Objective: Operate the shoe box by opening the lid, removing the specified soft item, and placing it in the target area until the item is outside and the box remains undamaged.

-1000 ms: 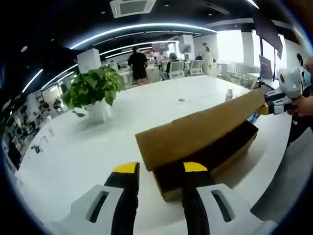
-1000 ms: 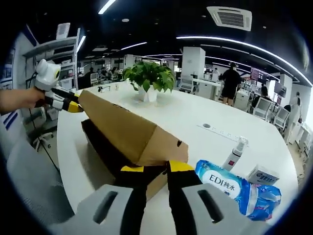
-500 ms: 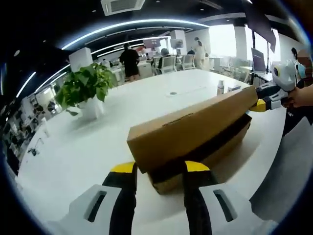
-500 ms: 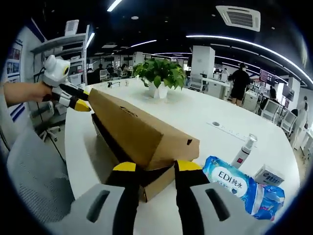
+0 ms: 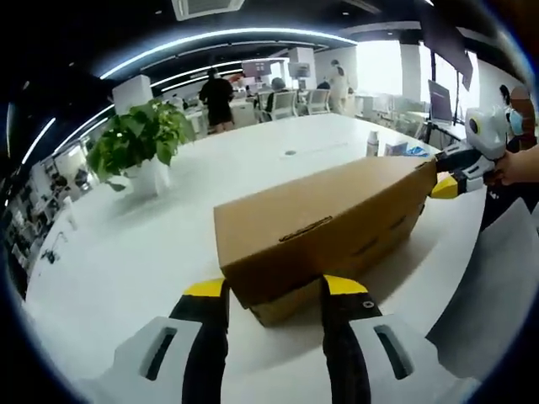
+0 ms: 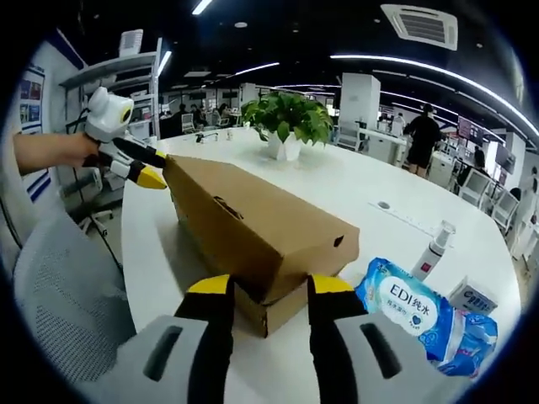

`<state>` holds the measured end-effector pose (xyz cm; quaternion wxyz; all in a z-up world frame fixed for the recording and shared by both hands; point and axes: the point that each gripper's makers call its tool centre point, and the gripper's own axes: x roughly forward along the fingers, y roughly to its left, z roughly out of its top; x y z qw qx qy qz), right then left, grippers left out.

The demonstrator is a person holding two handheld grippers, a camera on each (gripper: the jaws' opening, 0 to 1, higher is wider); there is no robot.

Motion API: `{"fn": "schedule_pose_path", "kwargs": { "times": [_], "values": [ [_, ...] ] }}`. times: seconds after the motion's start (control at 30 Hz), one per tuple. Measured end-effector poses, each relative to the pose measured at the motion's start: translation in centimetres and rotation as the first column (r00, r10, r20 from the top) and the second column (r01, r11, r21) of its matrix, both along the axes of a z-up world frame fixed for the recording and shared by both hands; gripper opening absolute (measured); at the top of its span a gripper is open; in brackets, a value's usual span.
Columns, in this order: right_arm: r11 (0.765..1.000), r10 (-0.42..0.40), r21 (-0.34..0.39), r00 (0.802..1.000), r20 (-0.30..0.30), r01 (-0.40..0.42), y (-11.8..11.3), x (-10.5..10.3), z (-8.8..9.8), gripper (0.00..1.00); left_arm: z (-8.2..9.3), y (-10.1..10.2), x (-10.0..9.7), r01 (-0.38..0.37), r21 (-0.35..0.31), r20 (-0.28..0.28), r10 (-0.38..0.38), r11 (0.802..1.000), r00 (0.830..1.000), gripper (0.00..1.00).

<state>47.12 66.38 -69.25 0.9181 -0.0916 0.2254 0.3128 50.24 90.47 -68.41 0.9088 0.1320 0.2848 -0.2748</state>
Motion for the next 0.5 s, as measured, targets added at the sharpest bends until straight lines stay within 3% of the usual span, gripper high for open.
{"fn": "schedule_pose_path", "kwargs": {
  "times": [0.5],
  "values": [
    [0.999, -0.024, 0.041, 0.997, -0.074, 0.027, 0.2, -0.2, -1.5, 0.34, -1.9, -0.2, -0.6, 0.001, -0.020, -0.079, -0.002, 1.000, 0.997, 0.45]
  ]
}}
